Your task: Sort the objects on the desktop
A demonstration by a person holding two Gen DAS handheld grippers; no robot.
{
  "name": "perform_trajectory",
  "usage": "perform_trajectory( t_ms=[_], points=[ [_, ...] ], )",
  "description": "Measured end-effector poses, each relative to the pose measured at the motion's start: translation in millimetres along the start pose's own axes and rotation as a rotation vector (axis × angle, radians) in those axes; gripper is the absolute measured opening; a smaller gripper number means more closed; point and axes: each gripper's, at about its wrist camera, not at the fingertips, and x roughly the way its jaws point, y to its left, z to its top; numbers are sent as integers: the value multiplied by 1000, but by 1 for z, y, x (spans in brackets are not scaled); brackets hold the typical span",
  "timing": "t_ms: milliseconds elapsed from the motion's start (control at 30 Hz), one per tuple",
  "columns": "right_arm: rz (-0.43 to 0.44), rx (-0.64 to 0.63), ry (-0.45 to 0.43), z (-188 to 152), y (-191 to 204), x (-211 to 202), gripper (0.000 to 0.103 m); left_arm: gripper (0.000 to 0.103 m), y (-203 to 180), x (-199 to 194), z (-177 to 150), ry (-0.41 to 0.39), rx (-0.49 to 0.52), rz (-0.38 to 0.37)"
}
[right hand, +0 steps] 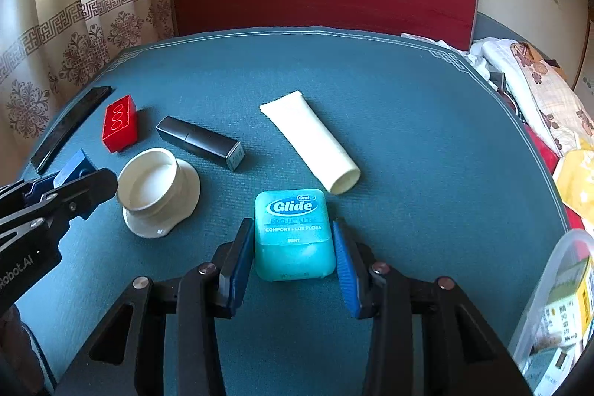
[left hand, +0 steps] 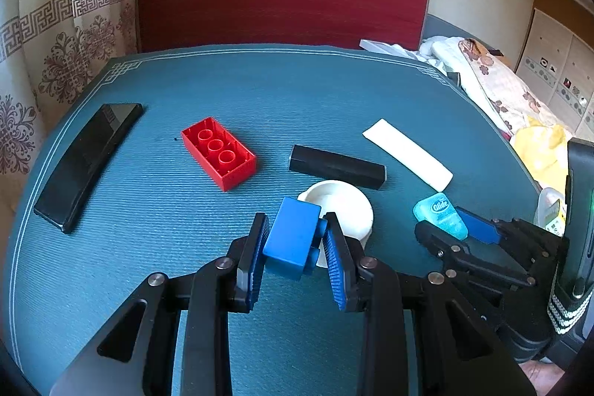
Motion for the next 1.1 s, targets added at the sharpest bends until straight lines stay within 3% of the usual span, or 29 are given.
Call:
perform_trajectory(
  t_ms=[400,1100],
  points=[
    [25,37,12,-14,-2,-18,45,33,-14,-12,-6,-20,34,-11],
    [44,79,-65,-42,-18,-80,45,33,-54,-36,-39,-52,122,-14]
  ],
)
